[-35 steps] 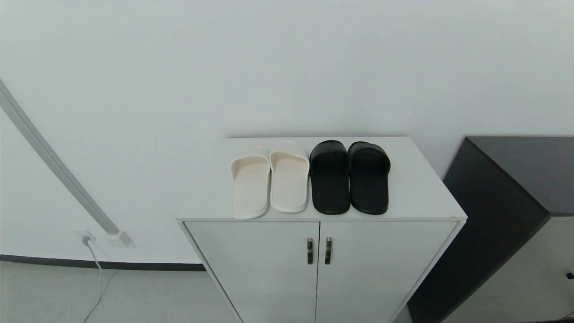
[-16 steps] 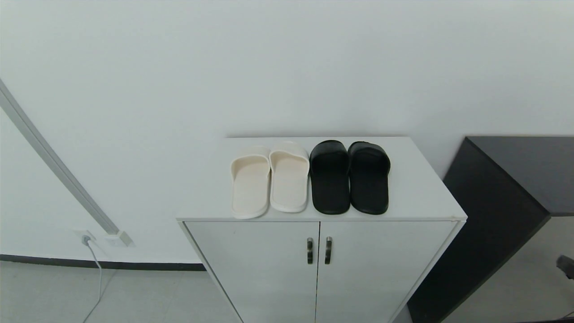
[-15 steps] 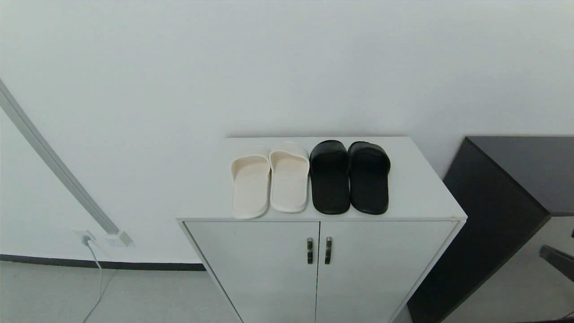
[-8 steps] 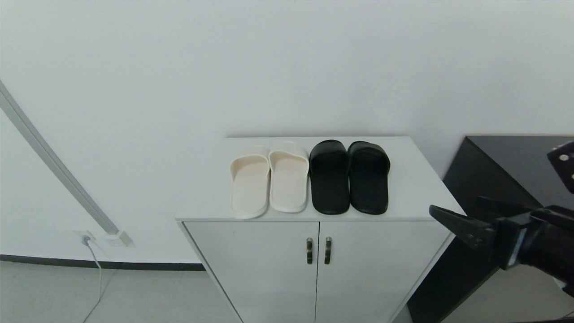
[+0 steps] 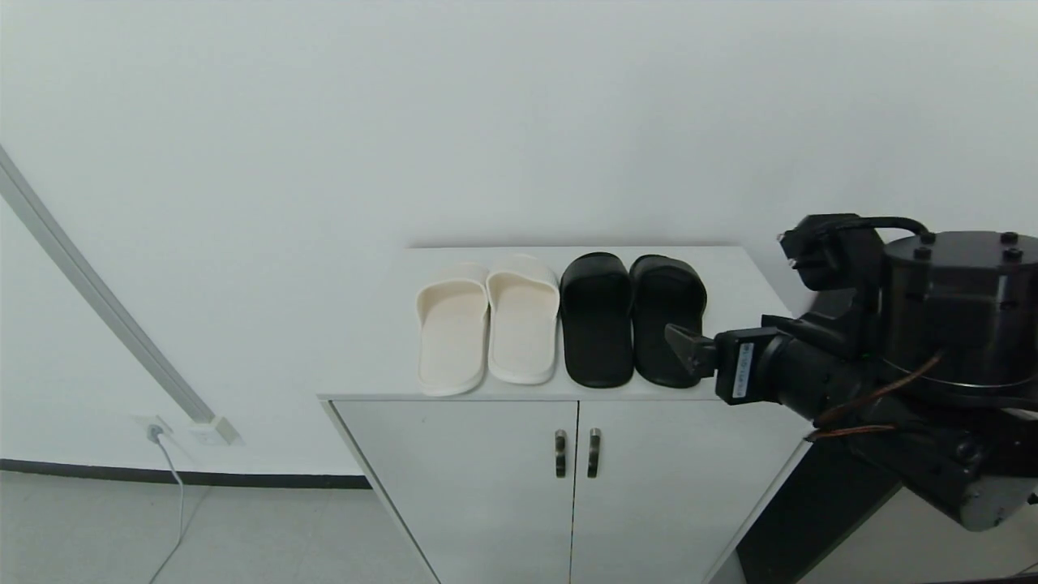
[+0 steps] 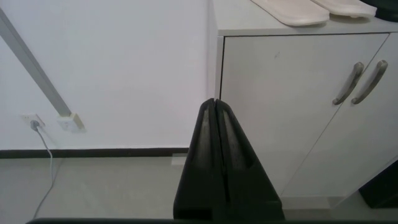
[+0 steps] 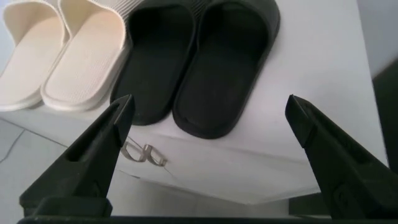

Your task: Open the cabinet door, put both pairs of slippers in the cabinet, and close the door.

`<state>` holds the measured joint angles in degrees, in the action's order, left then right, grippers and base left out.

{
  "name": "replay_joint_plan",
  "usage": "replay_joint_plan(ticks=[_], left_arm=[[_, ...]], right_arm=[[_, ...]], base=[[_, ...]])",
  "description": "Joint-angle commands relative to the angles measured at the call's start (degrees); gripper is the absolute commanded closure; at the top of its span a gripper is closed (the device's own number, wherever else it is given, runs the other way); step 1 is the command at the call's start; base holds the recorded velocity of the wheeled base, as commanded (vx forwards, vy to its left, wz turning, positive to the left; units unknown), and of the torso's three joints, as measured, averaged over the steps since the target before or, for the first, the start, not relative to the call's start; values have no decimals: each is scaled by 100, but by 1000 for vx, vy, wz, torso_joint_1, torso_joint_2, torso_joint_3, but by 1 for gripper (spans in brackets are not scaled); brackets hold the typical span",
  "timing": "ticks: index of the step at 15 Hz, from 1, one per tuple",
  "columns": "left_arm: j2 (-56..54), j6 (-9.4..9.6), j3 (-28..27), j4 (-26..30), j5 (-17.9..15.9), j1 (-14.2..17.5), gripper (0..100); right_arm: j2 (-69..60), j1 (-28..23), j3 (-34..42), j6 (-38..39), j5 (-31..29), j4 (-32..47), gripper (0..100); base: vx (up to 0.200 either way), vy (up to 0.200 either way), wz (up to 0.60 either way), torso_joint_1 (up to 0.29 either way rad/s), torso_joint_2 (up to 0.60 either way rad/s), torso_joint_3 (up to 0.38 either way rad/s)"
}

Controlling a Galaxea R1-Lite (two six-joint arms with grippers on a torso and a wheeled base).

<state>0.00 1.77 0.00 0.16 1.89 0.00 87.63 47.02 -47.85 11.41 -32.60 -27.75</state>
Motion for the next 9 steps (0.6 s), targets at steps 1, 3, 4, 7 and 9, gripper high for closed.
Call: replay_joint_plan(ticks=[1, 3, 4, 7, 9], left_arm=[[0, -1, 0, 2, 4, 0, 100], [0, -1, 0, 2, 4, 0, 100], [0, -1, 0, 2, 4, 0, 100], [9, -10, 0, 2, 4, 0, 100], [0, -10, 0, 2, 4, 0, 100]], right_arm=[[633, 18, -366, 2, -54, -3, 0], [1090, 18, -787, 2, -353, -3, 0], [1336, 18, -998, 2, -449, -3, 0], [2030, -44, -1649, -7, -625, -143, 0], [2435, -149, -2018, -42, -836, -275, 0]], base=[[0, 0, 0, 0, 0, 0], [0, 0, 0, 0, 0, 0], [0, 0, 0, 0, 0, 0], [0, 0, 0, 0, 0, 0], [0, 0, 0, 0, 0, 0]])
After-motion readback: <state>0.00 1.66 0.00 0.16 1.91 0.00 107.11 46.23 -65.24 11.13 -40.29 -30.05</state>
